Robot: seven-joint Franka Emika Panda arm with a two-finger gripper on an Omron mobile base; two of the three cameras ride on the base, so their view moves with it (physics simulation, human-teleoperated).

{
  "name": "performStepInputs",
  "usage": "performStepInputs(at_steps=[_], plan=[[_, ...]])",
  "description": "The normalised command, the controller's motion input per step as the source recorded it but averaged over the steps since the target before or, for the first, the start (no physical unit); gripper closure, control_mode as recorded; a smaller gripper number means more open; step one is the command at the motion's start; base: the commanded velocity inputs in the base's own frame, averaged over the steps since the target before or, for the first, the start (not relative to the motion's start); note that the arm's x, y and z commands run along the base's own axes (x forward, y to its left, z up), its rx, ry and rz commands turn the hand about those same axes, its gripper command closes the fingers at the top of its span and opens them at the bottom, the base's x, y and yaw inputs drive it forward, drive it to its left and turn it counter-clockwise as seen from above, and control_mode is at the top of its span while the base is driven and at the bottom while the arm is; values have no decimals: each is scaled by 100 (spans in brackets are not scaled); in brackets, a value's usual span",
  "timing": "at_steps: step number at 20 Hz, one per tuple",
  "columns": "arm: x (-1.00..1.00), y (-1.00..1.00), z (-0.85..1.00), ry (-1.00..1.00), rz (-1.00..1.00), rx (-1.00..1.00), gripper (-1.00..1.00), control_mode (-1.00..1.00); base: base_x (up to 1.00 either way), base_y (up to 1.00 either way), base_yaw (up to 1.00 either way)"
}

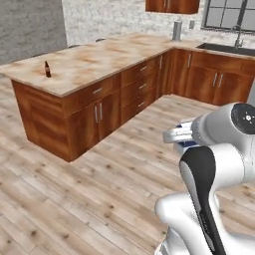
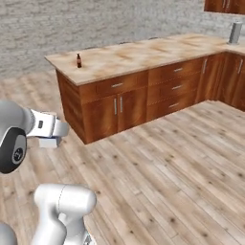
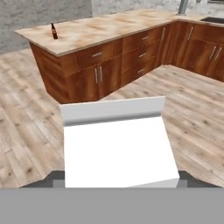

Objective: Move the drinks to the dining counter.

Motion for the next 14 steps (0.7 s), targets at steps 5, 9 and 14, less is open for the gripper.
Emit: performStepInputs(at_steps=[5, 9, 14], plan=[[0, 0, 0, 0, 0, 0, 100, 100, 100, -38, 0], [0, 0, 0, 0, 0, 0, 100, 100, 100, -36, 0], [0, 0, 0, 0, 0, 0, 100, 100, 100, -22, 0]])
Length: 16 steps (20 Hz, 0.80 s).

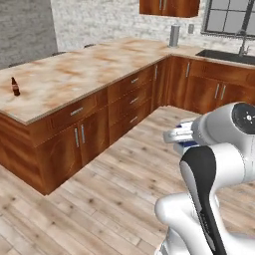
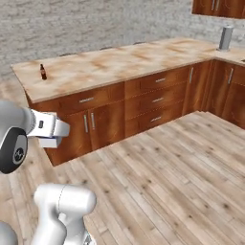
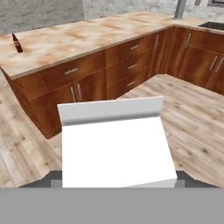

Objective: Move the drinks to the dining counter.

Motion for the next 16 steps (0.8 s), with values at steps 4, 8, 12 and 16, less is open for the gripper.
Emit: performStepInputs(at_steps=[4, 8, 12, 16], plan=[[0, 0, 0, 0, 0, 0, 100, 100, 100, 4, 0], [0, 0, 0, 0, 0, 0, 100, 100, 100, 8, 0], [0, 0, 0, 0, 0, 0, 100, 100, 100, 16, 1], [0, 0, 0, 0, 0, 0, 100, 100, 100, 2, 4]])
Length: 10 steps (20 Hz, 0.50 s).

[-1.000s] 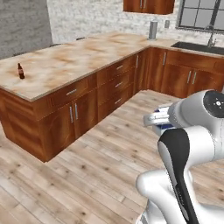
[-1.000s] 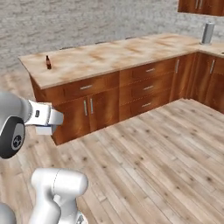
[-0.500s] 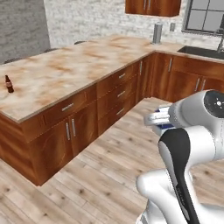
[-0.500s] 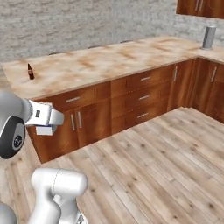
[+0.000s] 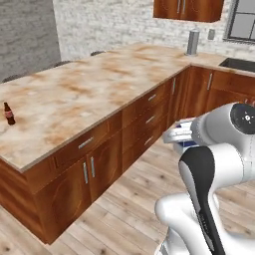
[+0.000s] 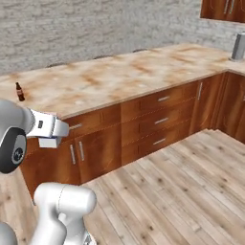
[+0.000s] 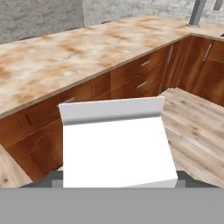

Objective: Move the drinks to the dining counter.

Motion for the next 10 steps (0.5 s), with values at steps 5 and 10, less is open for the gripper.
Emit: performStepInputs(at_steps=[5, 10], plan=[[0, 0, 0, 0, 0, 0, 100, 100, 100, 0, 10], [0, 0, 0, 0, 0, 0, 100, 100, 100, 0, 17]])
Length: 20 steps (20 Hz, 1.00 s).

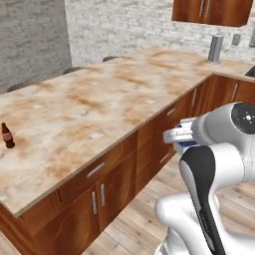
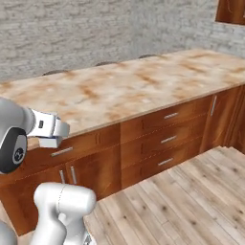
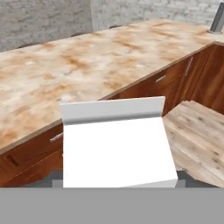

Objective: Move the drinks to the dining counter.

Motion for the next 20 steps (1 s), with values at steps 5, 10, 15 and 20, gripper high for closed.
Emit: performStepInputs(at_steps=[5, 10, 15, 20], plan=[[0, 0, 0, 0, 0, 0, 100, 100, 100, 0, 20], [0, 0, 0, 0, 0, 0, 100, 100, 100, 0, 24], [0, 0, 0, 0, 0, 0, 100, 100, 100, -6, 36], [0, 0, 0, 0, 0, 0, 100, 100, 100, -9, 45]])
